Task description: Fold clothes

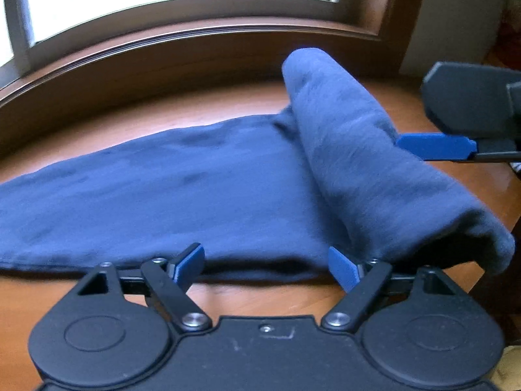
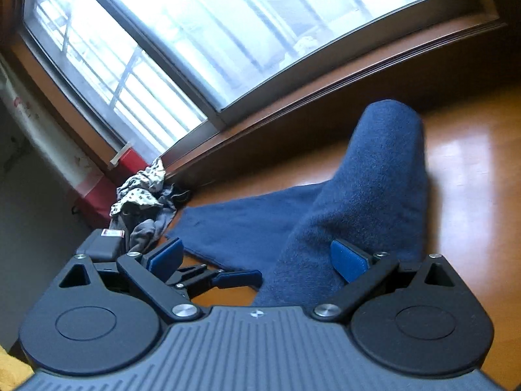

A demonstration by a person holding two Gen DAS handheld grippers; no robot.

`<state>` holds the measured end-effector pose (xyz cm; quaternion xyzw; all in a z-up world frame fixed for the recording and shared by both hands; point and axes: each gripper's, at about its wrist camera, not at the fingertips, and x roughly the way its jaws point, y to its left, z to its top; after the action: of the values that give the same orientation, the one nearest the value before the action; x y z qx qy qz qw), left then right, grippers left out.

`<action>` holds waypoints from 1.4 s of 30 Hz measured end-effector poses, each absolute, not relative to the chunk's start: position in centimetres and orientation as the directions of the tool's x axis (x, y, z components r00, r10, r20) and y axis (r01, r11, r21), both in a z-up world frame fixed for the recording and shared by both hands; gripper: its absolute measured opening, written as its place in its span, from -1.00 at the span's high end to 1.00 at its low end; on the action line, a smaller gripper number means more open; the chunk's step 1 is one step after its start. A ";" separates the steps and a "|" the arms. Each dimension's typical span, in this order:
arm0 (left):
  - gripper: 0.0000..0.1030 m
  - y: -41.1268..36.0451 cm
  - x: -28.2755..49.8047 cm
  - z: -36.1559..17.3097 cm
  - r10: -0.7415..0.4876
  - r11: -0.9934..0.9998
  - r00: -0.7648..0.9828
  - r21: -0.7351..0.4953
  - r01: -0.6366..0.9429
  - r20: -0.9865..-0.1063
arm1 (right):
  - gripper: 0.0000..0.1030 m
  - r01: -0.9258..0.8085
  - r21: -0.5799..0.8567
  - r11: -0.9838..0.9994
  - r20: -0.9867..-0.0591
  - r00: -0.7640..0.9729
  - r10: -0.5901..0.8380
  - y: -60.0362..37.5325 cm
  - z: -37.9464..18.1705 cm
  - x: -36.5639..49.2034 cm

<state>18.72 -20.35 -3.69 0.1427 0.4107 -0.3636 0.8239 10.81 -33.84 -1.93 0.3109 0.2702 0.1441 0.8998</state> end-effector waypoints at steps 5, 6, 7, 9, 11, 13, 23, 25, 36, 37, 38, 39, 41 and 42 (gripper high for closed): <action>-0.58 -17.8 19.3 -4.0 -0.467 0.720 0.411 -0.066 0.691 -0.783 | -0.92 -0.151 0.635 0.758 -0.406 0.769 0.494 -30.6 -2.7 13.7; -0.58 -17.6 19.3 -4.2 -0.460 0.723 0.413 -0.061 0.688 -0.786 | -0.92 -0.160 0.634 0.757 -0.415 0.756 0.507 -29.8 -3.1 14.4; -0.58 -17.3 19.3 -4.4 -0.452 0.725 0.415 -0.055 0.686 -0.789 | -0.92 -0.162 0.633 0.757 -0.425 0.745 0.515 -29.2 -3.4 14.9; -0.58 -16.7 19.2 -4.5 -0.442 0.727 0.416 -0.046 0.685 -0.795 | -0.84 -0.161 0.631 0.759 -0.446 0.725 0.525 -28.2 -4.0 15.8; -0.58 -16.6 19.4 -4.0 -0.448 0.722 0.427 -0.037 0.691 -0.785 | -0.72 -0.167 0.625 0.763 -0.444 0.728 0.523 -27.8 -3.5 15.8; -0.58 -16.6 19.6 -3.5 -0.457 0.717 0.440 -0.028 0.696 -0.773 | -0.72 -0.173 0.615 0.769 -0.402 0.771 0.495 -28.9 -2.2 14.6; -0.59 -19.7 20.8 0.3 -0.535 0.674 0.489 0.002 0.739 -0.689 | -0.49 0.236 0.277 0.931 -0.534 0.844 -0.056 -37.2 -4.0 13.0; -0.61 -20.2 20.4 0.8 -0.548 0.668 0.492 0.000 0.744 -0.677 | -0.24 0.236 0.188 0.953 -0.574 0.814 -0.089 -37.1 -4.9 14.2; -0.74 -22.9 19.6 -3.4 -0.510 0.662 0.432 -0.019 0.750 -0.744 | -0.09 0.002 0.062 0.998 -0.513 0.858 0.030 -33.3 -3.1 18.0; -0.78 -23.1 19.4 -3.5 -0.505 0.660 0.442 -0.001 0.752 -0.742 | -0.09 -0.002 0.070 0.998 -0.499 0.866 0.037 -33.7 -2.9 18.4; -0.81 -23.2 19.2 -3.5 -0.499 0.657 0.453 0.019 0.754 -0.739 | -0.09 -0.003 0.070 0.998 -0.496 0.867 0.038 -33.9 -2.9 19.1; -0.81 -23.4 19.0 -3.6 -0.493 0.654 0.465 0.039 0.755 -0.736 | -0.09 -0.014 0.074 0.997 -0.509 0.859 0.050 -33.9 -3.2 20.2; -0.82 -23.3 19.0 -3.5 -0.486 0.660 0.475 0.047 0.750 -0.734 | -0.14 -0.045 0.067 0.997 -0.546 0.835 0.074 -33.5 -4.1 22.4; -0.82 -23.4 19.1 -3.6 -0.484 0.666 0.479 0.047 0.745 -0.733 | -0.27 -0.061 0.043 0.997 -0.567 0.821 0.075 -33.0 -4.9 23.3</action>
<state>19.08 -23.40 -3.59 0.1831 0.3563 -0.3655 0.8402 23.33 -33.02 -4.87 0.0115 0.2974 0.0356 0.9540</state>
